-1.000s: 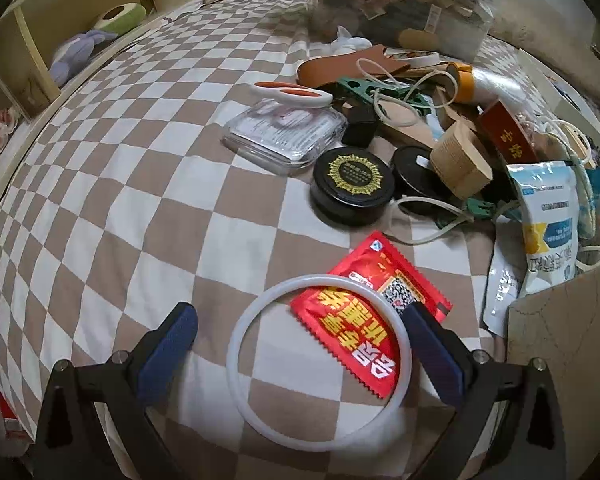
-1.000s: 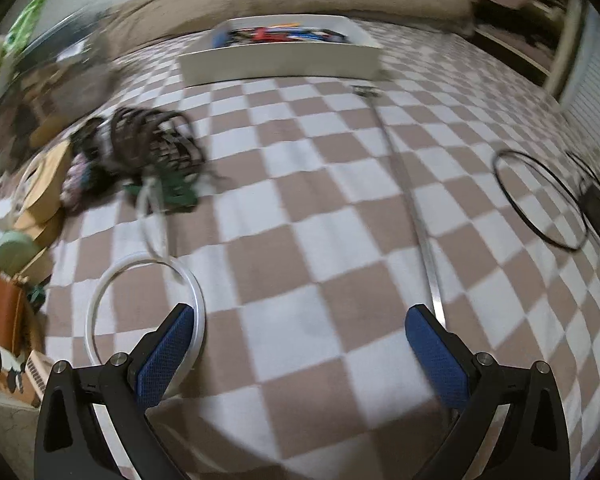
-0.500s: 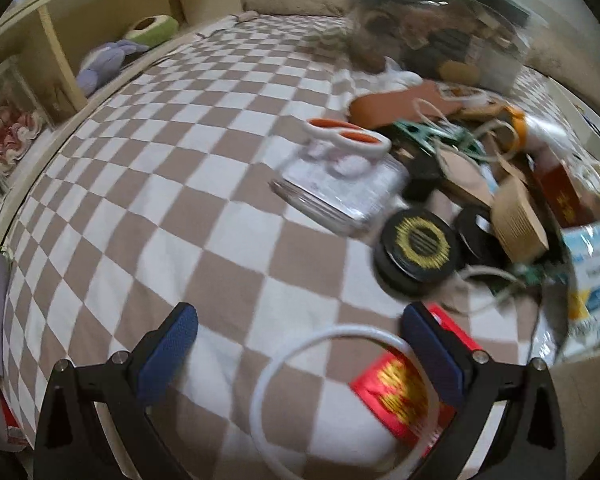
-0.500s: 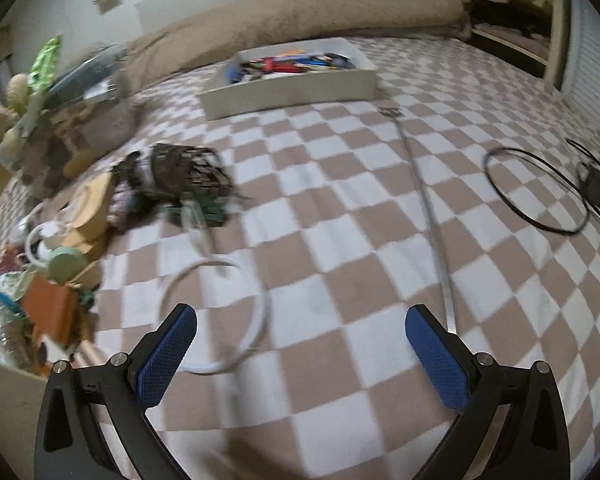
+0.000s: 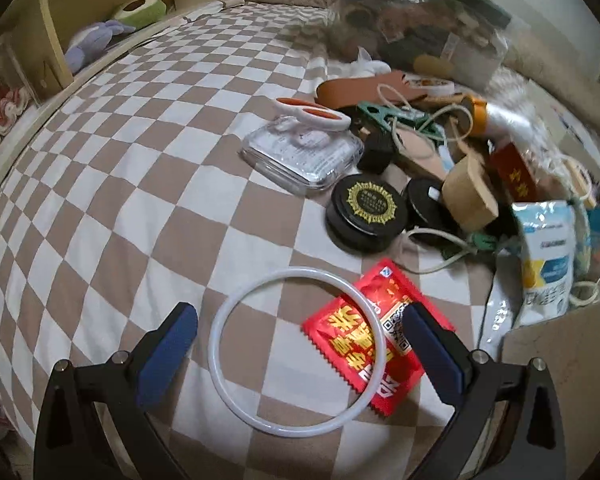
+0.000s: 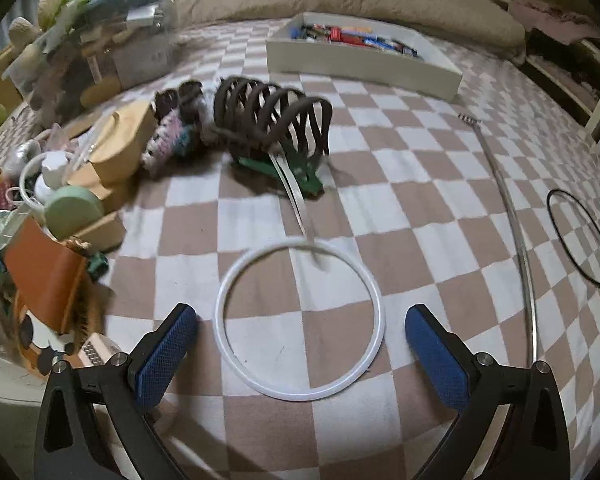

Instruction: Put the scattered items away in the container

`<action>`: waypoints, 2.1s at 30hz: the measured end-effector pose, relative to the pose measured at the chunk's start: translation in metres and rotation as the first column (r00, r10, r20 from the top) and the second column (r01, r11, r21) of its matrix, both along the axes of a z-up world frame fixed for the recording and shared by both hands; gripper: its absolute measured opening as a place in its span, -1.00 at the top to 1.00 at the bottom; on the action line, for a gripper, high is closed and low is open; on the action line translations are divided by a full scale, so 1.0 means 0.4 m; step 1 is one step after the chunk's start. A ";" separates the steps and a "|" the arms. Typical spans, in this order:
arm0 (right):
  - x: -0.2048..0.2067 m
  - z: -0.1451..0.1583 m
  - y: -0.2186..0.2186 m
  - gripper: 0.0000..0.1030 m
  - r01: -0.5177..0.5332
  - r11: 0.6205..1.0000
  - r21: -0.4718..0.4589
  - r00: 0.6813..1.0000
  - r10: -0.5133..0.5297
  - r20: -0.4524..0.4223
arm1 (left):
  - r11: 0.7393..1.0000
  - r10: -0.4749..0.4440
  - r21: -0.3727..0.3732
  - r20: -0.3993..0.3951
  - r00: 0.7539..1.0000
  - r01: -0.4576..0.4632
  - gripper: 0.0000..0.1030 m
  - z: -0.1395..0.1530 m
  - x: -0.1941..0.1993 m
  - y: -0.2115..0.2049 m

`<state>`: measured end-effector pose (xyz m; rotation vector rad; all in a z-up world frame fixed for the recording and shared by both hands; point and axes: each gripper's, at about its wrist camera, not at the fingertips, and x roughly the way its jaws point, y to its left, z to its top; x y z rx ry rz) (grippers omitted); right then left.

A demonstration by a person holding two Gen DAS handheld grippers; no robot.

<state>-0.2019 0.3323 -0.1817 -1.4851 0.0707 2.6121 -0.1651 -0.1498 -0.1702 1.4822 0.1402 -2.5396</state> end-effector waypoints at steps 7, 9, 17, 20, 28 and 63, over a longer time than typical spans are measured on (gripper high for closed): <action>-0.003 -0.018 0.030 -1.00 0.019 0.999 -0.050 1.000 -0.018 0.001 | 1.000 0.003 -0.012 0.013 1.000 -0.003 -1.00 -0.012 0.001 0.002; 0.003 -0.017 0.029 -1.00 0.019 0.999 -0.048 1.000 -0.019 -0.002 | 1.000 0.006 -0.004 0.013 1.000 -0.006 -1.00 -0.013 0.006 -0.001; 0.004 -0.021 0.026 -1.00 0.017 0.999 -0.035 1.000 -0.018 -0.003 | 0.999 0.013 0.031 -0.012 1.000 -0.013 -0.63 0.000 0.014 -0.018; 0.008 -0.021 0.030 -1.00 0.017 0.999 -0.043 1.000 -0.017 -0.009 | 1.000 0.011 0.028 -0.015 1.000 -0.011 -0.63 0.003 0.014 -0.018; 0.015 0.003 0.039 -0.64 0.032 0.998 -0.059 0.998 -0.035 -0.054 | 1.000 -0.004 0.022 -0.025 1.000 0.004 -0.63 0.010 0.014 -0.011; 0.214 0.148 0.123 -0.64 0.104 0.922 -0.372 0.939 -0.215 -0.270 | 0.996 -0.076 0.028 -0.242 0.967 0.086 -0.63 0.135 0.077 0.063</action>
